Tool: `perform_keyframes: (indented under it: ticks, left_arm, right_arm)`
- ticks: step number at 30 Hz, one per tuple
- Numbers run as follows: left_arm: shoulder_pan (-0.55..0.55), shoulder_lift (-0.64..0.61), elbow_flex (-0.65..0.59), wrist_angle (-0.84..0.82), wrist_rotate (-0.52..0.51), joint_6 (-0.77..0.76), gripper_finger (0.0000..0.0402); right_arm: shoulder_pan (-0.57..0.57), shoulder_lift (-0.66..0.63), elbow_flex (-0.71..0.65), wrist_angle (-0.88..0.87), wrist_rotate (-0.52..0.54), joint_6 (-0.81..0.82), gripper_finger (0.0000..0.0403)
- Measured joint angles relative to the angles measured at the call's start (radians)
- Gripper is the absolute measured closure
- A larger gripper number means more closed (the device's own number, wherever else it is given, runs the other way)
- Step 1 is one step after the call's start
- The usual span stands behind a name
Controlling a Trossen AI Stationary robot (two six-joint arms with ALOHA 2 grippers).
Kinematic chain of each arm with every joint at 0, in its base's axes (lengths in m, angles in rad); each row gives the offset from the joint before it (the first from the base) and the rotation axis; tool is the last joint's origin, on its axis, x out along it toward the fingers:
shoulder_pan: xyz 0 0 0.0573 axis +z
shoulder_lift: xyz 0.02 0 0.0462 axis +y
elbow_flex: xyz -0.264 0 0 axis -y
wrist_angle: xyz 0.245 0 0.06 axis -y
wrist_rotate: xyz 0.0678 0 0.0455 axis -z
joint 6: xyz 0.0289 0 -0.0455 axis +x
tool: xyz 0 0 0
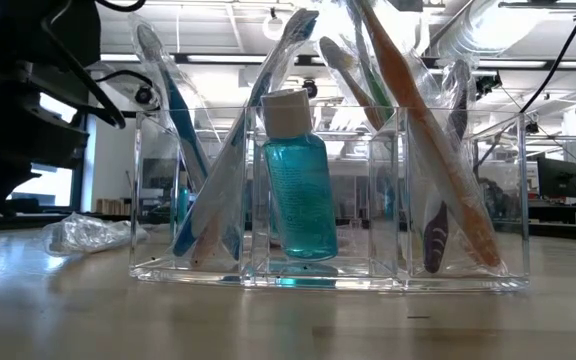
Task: Pick & Place toothbrushing station
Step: Put the green toothbrush into the transparent organizer
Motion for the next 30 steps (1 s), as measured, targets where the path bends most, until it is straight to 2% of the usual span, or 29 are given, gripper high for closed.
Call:
perform_keyframes:
  ticks: [4,11,13,17,20,24,30]
  left_arm:
    - [0.001,0.0,-0.001,-0.001,0.025,-0.008,0.0296]
    - [0.001,0.0,-0.001,0.008,0.051,-0.002,0.0377]
    - [0.001,0.0,-0.001,0.008,0.054,-0.011,0.0389]
    - [0.025,0.0,-0.003,0.019,0.109,-0.062,0.0377]
    - [0.033,0.0,-0.002,0.107,0.123,-0.09,0.0371]
    - [0.049,0.001,-0.002,0.205,0.175,-0.053,0.0372]
    - [0.052,-0.003,-0.005,0.246,0.178,-0.058,0.0378]
  right_arm:
    - [0.0,0.0,0.0,0.001,0.007,0.0,0.021]
    - [0.0,0.0,0.0,0.003,0.007,0.0,0.021]
    - [0.0,0.0,0.0,0.002,0.007,0.0,0.021]
    - [0.0,0.0,0.0,0.002,0.007,0.0,0.021]
    - [0.0,0.0,0.0,0.002,0.007,0.0,0.021]
    - [0.0,0.0,0.0,0.002,0.007,0.0,0.021]
    - [0.0,0.0,0.0,0.001,0.007,0.0,0.021]
